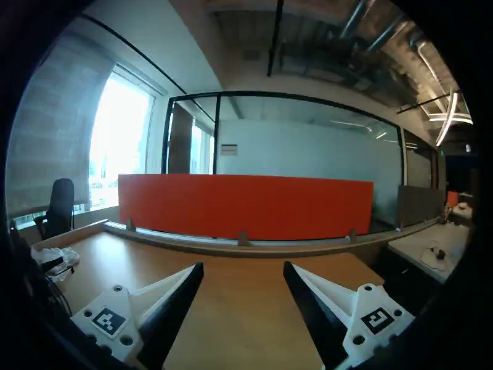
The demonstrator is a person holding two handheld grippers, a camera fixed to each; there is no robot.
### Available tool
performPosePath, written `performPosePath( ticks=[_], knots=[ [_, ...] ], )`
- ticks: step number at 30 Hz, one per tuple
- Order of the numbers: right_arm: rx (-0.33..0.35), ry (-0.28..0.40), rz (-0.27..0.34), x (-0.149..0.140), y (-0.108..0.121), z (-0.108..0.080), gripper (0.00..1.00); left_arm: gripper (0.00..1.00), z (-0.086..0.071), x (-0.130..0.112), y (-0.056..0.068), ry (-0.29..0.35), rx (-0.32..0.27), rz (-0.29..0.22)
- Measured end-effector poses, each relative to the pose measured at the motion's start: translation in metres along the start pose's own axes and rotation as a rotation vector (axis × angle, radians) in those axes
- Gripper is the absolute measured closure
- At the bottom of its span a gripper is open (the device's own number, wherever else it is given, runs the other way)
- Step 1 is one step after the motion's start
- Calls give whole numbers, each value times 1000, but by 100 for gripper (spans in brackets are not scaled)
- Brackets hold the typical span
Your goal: Fold towel
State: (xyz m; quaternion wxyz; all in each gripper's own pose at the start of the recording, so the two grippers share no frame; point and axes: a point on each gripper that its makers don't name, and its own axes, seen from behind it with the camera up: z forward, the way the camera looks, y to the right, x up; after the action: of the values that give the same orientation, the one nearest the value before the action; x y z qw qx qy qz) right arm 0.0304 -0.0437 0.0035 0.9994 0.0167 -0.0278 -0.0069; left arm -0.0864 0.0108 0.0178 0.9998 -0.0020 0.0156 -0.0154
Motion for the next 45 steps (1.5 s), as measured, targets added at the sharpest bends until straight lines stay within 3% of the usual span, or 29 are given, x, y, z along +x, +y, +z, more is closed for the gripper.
performPosePath(
  ticks=[6,24,36,45],
  knots=[
    [-15,27,-24,-16,7,2,0,4,0,-1,0,0,0,0],
    [-49,39,57,-73,49,0,0,4,0,-2,0,0,0,0],
    [-36,46,96,-108,53,6,0,4,0,-2,0,0,0,0],
    [-85,38,95,-128,68,10,0,4,1,-2,1,1,0,0]
  ],
)
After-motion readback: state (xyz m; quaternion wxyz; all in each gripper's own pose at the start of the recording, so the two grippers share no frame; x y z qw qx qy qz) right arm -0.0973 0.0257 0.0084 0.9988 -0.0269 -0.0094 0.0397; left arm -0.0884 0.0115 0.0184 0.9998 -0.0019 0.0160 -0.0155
